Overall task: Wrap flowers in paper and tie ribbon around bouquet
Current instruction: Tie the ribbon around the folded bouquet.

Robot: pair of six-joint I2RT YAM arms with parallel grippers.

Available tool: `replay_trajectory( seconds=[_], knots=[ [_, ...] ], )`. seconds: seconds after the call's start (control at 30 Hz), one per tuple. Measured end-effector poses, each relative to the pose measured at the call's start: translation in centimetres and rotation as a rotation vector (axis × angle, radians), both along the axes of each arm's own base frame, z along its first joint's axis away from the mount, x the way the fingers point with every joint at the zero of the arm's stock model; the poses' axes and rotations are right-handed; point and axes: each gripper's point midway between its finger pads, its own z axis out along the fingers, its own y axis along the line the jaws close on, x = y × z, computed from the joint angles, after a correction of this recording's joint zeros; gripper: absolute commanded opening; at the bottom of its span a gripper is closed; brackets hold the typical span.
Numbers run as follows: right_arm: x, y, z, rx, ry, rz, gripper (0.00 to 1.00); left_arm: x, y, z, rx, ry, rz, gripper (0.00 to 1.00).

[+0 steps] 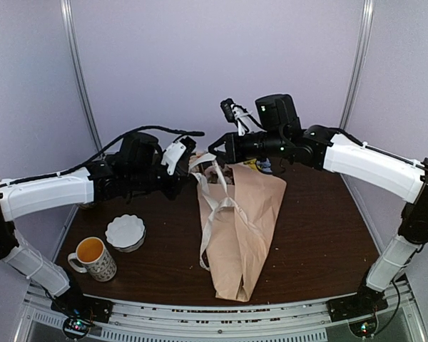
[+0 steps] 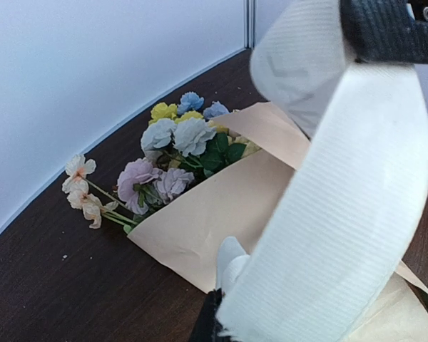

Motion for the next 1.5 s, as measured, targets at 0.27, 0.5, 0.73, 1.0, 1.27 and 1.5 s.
replay_trajectory(
  seconds=[0.27,0.5,0.73,1.0,1.27,1.5],
  knots=[
    [2.3,0.2,0.6,-0.038,-0.021,-0.024,0.0,2.0,1.9,-0.3,0.004,0.011,0.094,0.0],
    [6.7,-30.1,-14.1,-0.034,0.286,-0.76,0.0,8.8,20.3,-7.9,-0.009,0.234,0.643,0.0],
    [-5.9,-48.5,-19.8,0.073,0.304,-1.391,0.0,3.3,25.5,-10.9,-0.031,0.347,0.81,0.0],
    [-9.7,-55.5,-21.1,0.123,0.358,-1.639,0.0,2.8,26.7,-8.5,-0.093,0.292,0.867,0.0],
    [-11.8,-57.6,-22.8,0.174,0.44,-1.653,0.0,1.9,28.8,-10.0,-0.13,0.339,0.947,0.0],
    [-11.8,-57.3,-23.1,0.204,0.456,-1.612,0.0,2.0,29.2,-9.6,-0.151,0.332,0.954,0.0]
  ],
)
